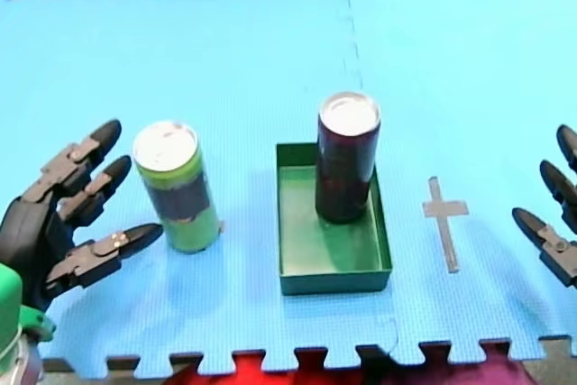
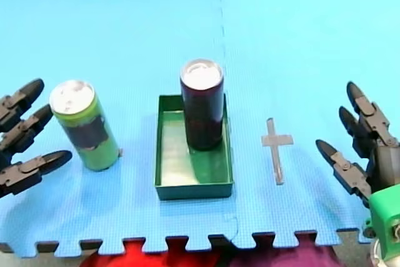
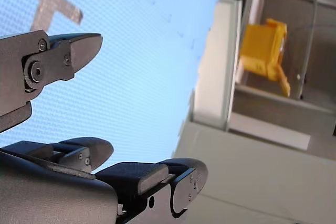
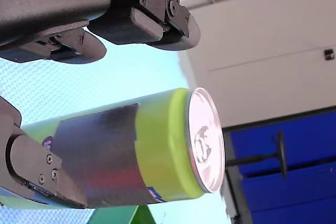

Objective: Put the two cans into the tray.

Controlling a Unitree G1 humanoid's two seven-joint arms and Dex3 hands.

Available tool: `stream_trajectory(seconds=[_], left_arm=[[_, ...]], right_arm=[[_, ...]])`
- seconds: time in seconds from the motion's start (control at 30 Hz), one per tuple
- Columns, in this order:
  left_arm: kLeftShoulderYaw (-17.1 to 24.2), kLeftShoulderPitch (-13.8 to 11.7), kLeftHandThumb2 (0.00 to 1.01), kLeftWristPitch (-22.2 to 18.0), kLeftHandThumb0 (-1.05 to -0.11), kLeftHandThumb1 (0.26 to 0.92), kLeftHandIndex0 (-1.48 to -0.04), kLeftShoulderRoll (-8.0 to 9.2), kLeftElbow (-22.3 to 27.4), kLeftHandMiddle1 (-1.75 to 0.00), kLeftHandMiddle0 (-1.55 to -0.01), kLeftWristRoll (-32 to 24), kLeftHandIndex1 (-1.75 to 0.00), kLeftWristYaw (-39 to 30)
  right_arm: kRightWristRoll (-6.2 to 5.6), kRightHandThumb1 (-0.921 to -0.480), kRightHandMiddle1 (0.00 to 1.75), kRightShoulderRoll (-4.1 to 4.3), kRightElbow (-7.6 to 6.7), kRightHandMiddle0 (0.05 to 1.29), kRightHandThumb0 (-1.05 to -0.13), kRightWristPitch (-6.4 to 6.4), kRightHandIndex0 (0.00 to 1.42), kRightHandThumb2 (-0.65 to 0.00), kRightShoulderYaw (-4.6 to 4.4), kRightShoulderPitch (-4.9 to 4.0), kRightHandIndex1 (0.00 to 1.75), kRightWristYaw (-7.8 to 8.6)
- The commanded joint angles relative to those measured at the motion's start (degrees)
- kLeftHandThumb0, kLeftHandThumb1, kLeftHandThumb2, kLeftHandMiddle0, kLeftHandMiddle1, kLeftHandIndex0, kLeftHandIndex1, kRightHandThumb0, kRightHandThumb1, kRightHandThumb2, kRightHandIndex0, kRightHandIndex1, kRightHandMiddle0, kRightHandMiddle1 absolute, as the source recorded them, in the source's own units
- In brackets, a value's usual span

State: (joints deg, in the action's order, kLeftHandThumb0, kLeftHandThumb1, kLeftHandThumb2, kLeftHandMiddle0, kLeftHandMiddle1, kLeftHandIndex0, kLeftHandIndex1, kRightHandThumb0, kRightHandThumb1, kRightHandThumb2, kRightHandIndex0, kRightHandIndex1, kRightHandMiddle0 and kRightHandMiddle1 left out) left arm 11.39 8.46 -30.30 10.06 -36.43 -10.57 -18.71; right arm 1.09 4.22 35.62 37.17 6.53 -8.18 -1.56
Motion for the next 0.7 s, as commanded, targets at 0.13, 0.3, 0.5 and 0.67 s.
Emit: stream_trajectory(seconds=[0.13,0.3,0.5,0.67], left_arm=[[0.37,3.56,0.0,-1.29,-0.886,0.636,-0.32,1.55,-7.32,0.0,-0.29,0.24,0.0,-1.78],[-0.53,4.62,0.0,-1.47,-0.902,0.635,-0.3,2.61,-9.48,0.0,-0.27,1.81,0.0,-2.29],[-1.63,5.76,0.0,1.07,-0.922,0.632,-0.28,4.62,-11.05,0.0,-0.25,2.84,0.0,-4.87],[-2.1,6.45,0.0,1.78,-0.944,0.632,-0.27,4.49,-12.12,0.0,-0.23,3.47,0.0,-4.34]], right_arm=[[-0.53,-0.918,0.01,-0.04,0.1,0.38,-1.048,-0.78,0.48,-0.004,0.48,-0.23,0.02,-0.72],[-0.67,-0.92,0.01,-0.1,0.12,0.38,-1.048,-0.99,0.48,-0.004,0.5,-0.4,0.02,-0.8],[-0.59,-0.92,0.0,-0.06,-0.03,0.38,-1.048,-1.14,0.48,-0.006,0.55,-0.51,0.01,-0.98],[-0.91,-0.92,0.0,-0.01,-0.37,0.38,-1.048,-1.21,0.48,-0.008,0.69,-0.41,0.01,-0.73]])
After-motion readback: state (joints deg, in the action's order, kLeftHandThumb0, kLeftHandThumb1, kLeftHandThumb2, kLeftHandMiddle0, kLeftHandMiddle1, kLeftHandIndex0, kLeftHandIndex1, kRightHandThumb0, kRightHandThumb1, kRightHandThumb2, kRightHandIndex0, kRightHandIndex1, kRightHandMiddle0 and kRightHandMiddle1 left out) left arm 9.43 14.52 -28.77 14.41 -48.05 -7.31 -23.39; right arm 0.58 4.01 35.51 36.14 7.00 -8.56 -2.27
